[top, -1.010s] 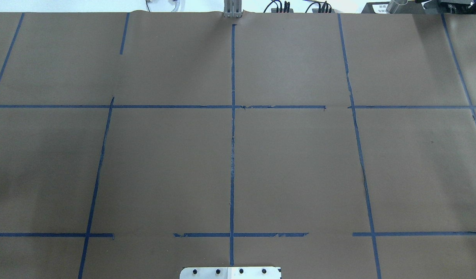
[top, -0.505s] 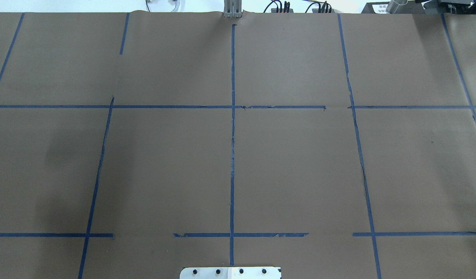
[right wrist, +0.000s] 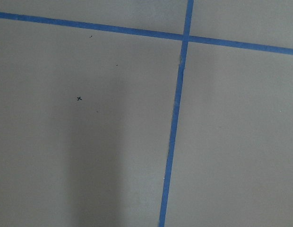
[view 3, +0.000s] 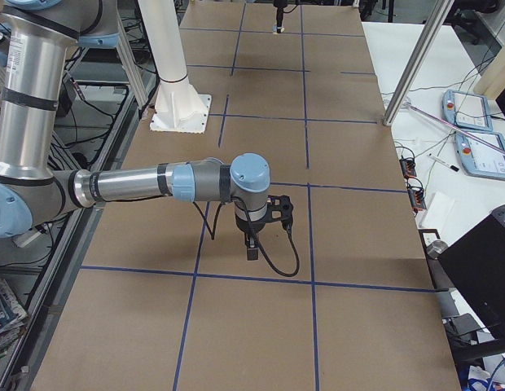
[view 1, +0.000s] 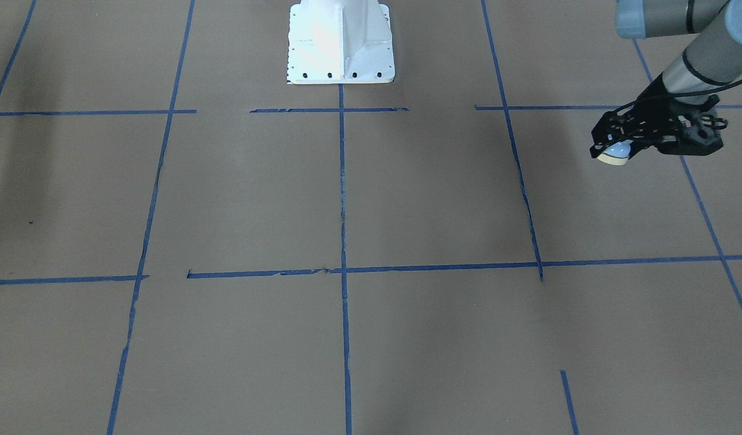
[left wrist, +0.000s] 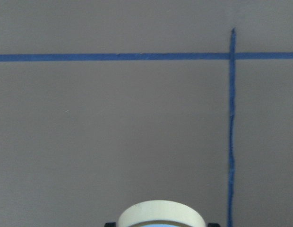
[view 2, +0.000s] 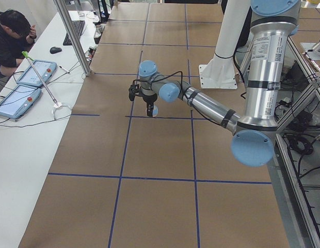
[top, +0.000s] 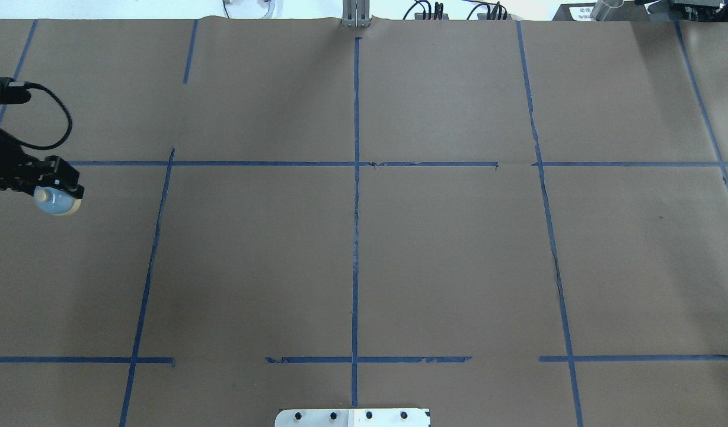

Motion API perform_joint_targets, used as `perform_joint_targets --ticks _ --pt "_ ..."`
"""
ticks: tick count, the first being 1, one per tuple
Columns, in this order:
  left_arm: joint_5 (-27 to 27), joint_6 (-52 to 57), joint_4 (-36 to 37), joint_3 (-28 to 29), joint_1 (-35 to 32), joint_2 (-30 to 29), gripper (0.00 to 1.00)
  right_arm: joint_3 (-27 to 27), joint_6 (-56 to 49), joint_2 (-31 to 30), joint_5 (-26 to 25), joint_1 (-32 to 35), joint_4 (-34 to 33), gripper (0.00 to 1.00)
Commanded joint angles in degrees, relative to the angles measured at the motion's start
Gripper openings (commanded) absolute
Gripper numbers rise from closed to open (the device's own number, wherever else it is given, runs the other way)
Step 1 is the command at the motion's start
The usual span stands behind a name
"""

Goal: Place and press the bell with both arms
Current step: 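Carry the blue bell with the left gripper to the table center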

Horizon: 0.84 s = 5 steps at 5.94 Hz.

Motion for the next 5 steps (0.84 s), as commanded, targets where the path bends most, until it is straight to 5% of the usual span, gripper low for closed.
perform_joint_targets --ticks 1,3,5 --pt "5.6 -12.3 9.1 5.2 9.6 -17.6 0.0 -0.1 0.0 0.1 0.1 -0.1 0.0 1.0" --pt "11.3 -24.4 8.2 20.2 16.5 -33.1 0.0 -0.2 0.1 0.1 0.5 -0.1 0.0 1.0" --pt "16.7 -31.6 3.7 32.6 20.9 -42.0 0.0 -0.3 0.0 0.1 0.5 -0.1 0.0 1.0"
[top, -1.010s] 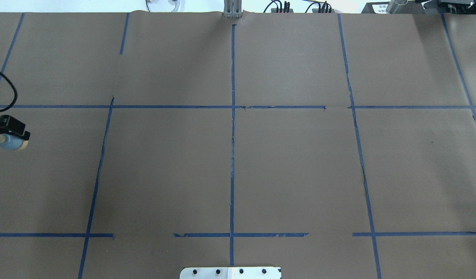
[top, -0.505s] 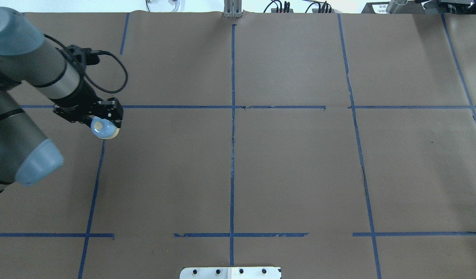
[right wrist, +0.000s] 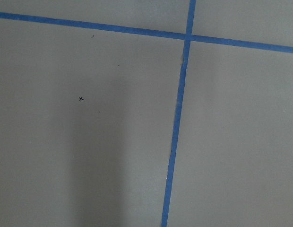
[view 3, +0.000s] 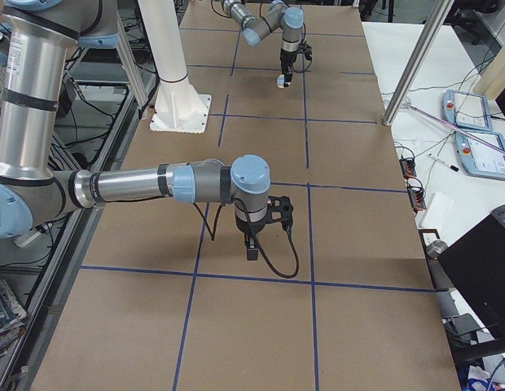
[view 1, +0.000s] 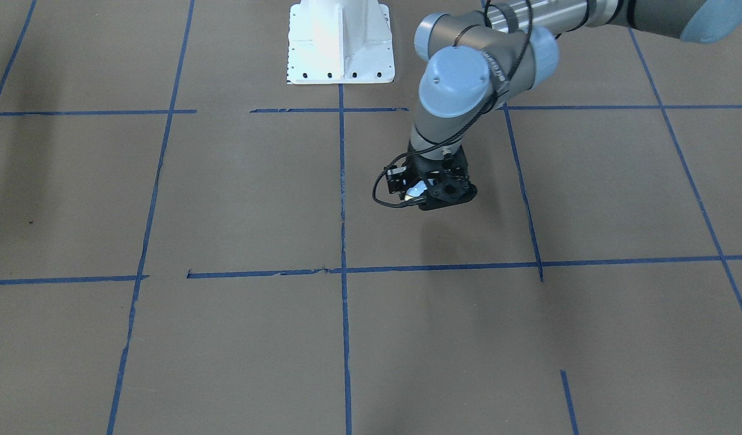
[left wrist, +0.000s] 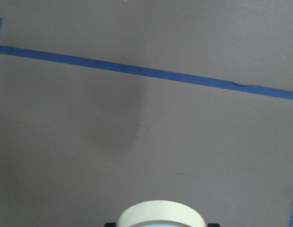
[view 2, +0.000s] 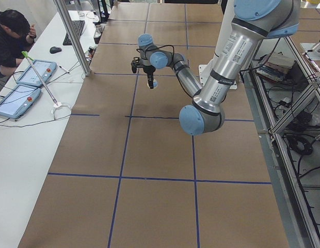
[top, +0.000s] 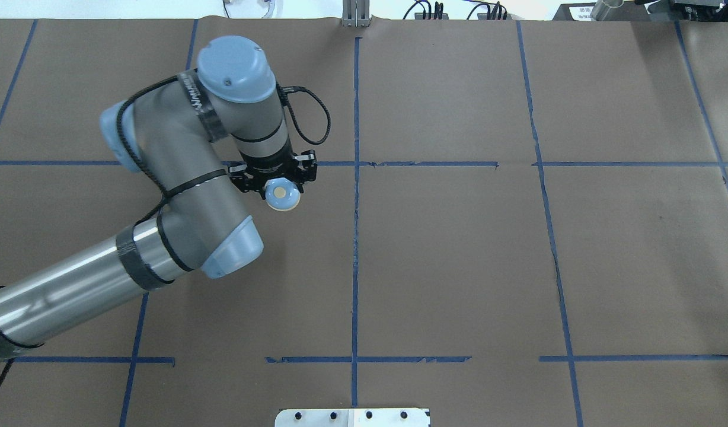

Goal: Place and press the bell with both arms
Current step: 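Carry the blue bell with the left gripper to the table center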

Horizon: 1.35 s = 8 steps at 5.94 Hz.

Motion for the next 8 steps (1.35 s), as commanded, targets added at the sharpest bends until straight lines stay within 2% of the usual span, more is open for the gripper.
perform_joint_targets --ticks 1,2,4,5,7,8 --pt "3.8 -5.7 -4.9 14.5 2.8 -10.1 0.0 0.0 0.0 0.0 0.0 0.0 0.0 1.0" --pt "4.4 -5.9 -8.8 20.6 3.2 -13.0 0.0 0.0 -0.1 0.0 0.0 0.0 0.0 1.0" --pt "5.5 -4.9 -14.0 23.9 3.9 -13.2 0.09 0.0 -0.1 0.0 0.0 0.0 0.0 1.0" --pt "5.5 0.2 -14.0 23.9 3.9 -13.1 0.99 0.0 -0.1 0.0 0.0 0.0 0.0 1.0" --pt "4.7 3.2 -13.3 22.6 2.9 -13.2 1.0 -0.1 -0.1 0.0 0.0 0.0 0.0 1.0" --pt "0.1 4.9 -10.8 19.8 0.6 -12.9 1.0 0.0 0.0 0.1 0.0 0.0 0.0 1.0"
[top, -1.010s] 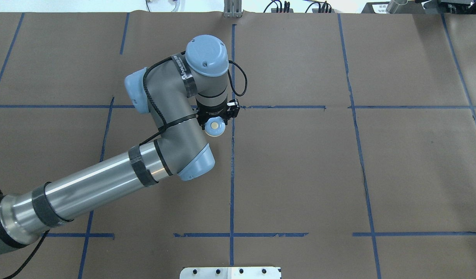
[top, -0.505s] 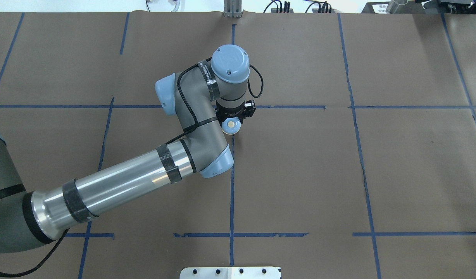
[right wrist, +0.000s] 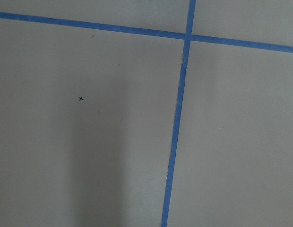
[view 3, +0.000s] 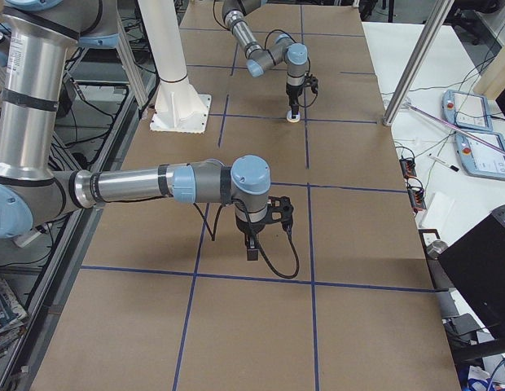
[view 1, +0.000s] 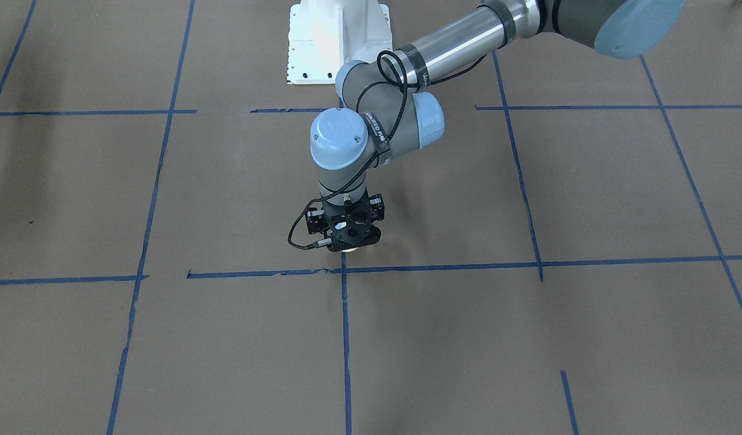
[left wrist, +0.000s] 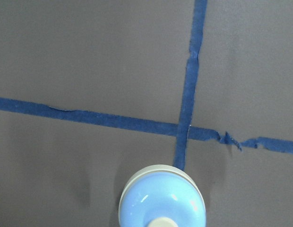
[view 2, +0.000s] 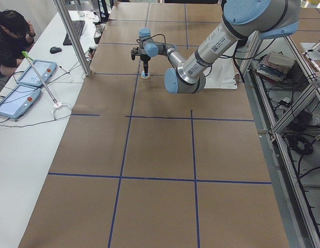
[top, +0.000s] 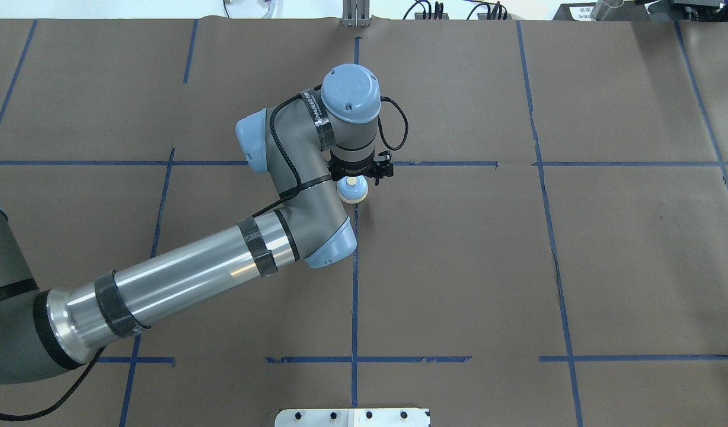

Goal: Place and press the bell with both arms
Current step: 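Release the bell on the table and lift the left gripper away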

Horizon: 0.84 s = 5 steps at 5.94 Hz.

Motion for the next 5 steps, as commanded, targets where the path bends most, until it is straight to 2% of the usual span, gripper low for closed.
perform_joint_targets --ticks 1,2,4,5 --pt "-4.8 7.4 8.1 -7.4 -4.0 1.8 1.0 0.2 0.0 0.0 0.0 0.0 0.0 1.0" --pt "-4.9 14.9 14.3 -16.1 -6.8 7.0 1.0 0.2 0.0 0.1 0.1 -0.3 0.1 1.0" --pt "-5.4 35.2 15.7 -32.3 -16.3 25.9 1.0 0.2 0.7 2.1 1.6 -1.5 0.1 1.0" --pt "-12.3 44.6 15.7 -34.2 -22.5 32.6 1.0 0.3 1.7 3.6 1.9 -1.9 0.0 1.0"
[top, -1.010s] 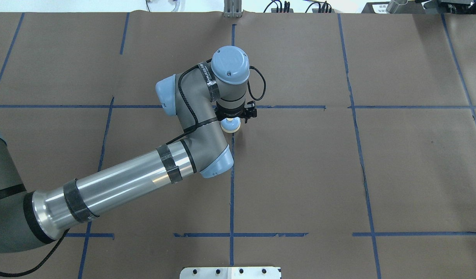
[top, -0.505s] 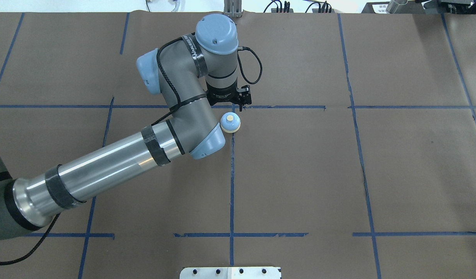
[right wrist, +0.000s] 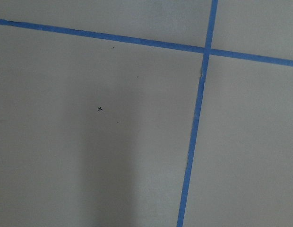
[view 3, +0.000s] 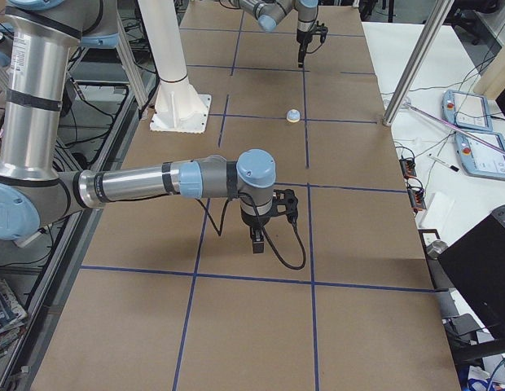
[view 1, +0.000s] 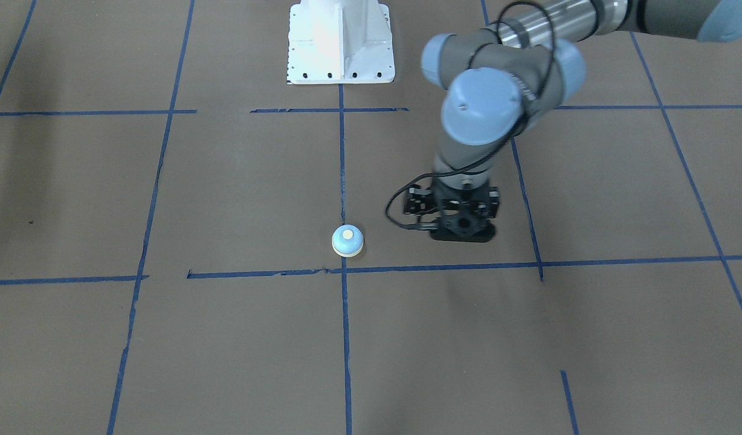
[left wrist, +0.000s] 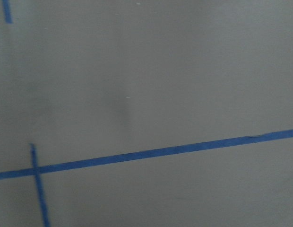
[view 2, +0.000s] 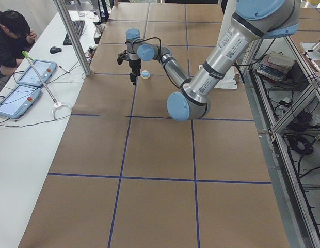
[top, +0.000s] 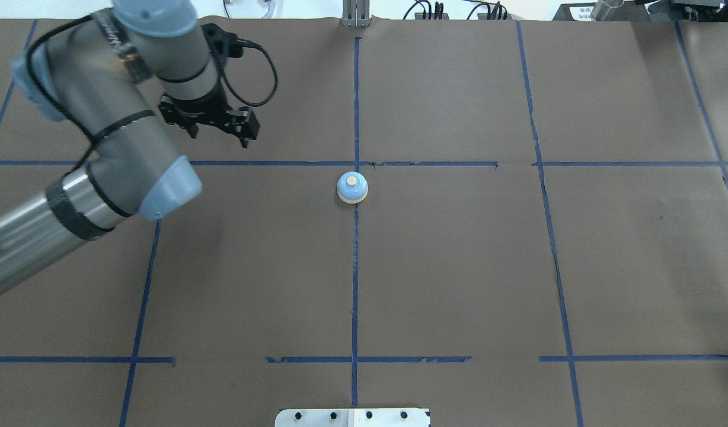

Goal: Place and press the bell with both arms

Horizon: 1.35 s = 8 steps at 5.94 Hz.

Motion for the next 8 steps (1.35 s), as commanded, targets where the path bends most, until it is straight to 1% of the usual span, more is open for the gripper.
perform_joint_targets --ticks 1,2,3,4,5,6,7,8 --pt "-7.9 18.4 0.2 -3.5 -12.4 12.7 1.0 0.2 7.6 4.5 2.6 -3.7 0.0 1.0" --pt "-8.2 28.7 -0.4 -3.2 -17.7 18.8 1.0 1.1 13.1 7.4 2.7 -7.1 0.0 1.0" --pt "-9.7 31.8 -0.4 -3.2 -24.6 23.0 1.0 1.5 17.5 10.4 2.7 -10.5 -0.1 1.0" --pt "-13.0 37.0 -1.2 -3.2 -29.9 30.1 1.0 1.6 23.8 14.5 2.6 -14.2 -0.1 1.0" --pt "-13.2 44.9 -2.8 -2.6 -34.7 36.8 1.0 1.7 33.3 19.1 2.0 -18.9 0.0 1.0" --pt "-13.2 45.5 -2.9 -3.4 -37.4 40.6 1.0 2.9 41.0 22.6 0.7 -23.4 -0.1 1.0" --pt "-13.1 45.1 -2.8 -3.4 -38.0 41.4 1.0 3.0 48.5 28.2 -2.0 -29.1 -0.1 1.0" --pt "-12.9 45.0 -2.8 -2.5 -38.0 41.1 1.0 2.2 56.4 34.0 -7.5 -38.0 -0.4 1.0"
